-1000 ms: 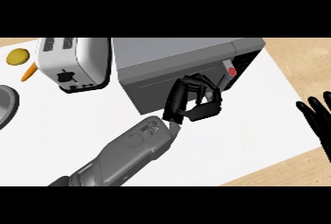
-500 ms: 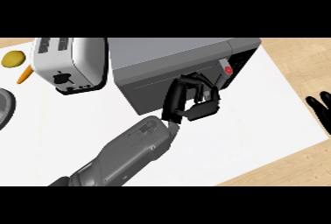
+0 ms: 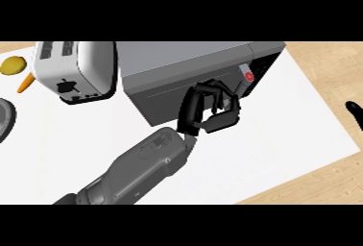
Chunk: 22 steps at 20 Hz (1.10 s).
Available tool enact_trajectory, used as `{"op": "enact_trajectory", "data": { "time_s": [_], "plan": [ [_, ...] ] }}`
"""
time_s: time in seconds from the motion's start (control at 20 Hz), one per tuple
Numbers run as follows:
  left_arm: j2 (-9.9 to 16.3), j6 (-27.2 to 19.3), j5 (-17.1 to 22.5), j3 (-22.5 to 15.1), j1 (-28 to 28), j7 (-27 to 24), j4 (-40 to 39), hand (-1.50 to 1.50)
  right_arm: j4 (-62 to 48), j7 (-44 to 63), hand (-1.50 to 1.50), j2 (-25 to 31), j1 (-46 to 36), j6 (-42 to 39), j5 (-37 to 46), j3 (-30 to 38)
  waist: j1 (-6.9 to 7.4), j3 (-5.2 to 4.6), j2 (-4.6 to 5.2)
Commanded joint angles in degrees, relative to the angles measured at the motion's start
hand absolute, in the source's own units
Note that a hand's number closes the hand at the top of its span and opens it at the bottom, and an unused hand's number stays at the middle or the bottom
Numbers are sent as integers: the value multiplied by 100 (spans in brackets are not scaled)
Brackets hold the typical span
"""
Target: Pick up the milk, place it into the microwave and close the microwave
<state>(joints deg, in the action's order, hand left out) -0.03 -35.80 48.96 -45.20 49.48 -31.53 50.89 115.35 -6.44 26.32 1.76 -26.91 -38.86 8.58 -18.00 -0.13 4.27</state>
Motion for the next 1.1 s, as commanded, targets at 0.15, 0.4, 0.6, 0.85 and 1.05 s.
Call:
{"op": "enact_trajectory", "data": {
  "time_s": [0.15, 0.4, 0.6, 0.85, 1.05],
  "plan": [
    [3, 66, 256, 289, 382, -130, -579, 150, 49, 167, -150, 184, -62, -11, -269, 122, -126, -6, 83],
    [3, 69, 363, 266, 438, -271, -605, 150, 48, 241, -150, 239, -186, 89, -413, 212, -108, -6, 93],
    [3, 136, 418, 206, 431, -393, -680, 150, 61, 330, -150, 367, -178, 32, -517, 267, -137, 0, 95],
    [3, 123, 566, 184, 488, -463, -706, 150, 26, 376, -150, 412, -242, 89, -623, 349, -149, 8, 112],
    [3, 165, 662, 122, 477, -558, -724, 150, 72, 463, -150, 435, -304, 89, -784, 284, -110, -1, 108]
  ]
}}
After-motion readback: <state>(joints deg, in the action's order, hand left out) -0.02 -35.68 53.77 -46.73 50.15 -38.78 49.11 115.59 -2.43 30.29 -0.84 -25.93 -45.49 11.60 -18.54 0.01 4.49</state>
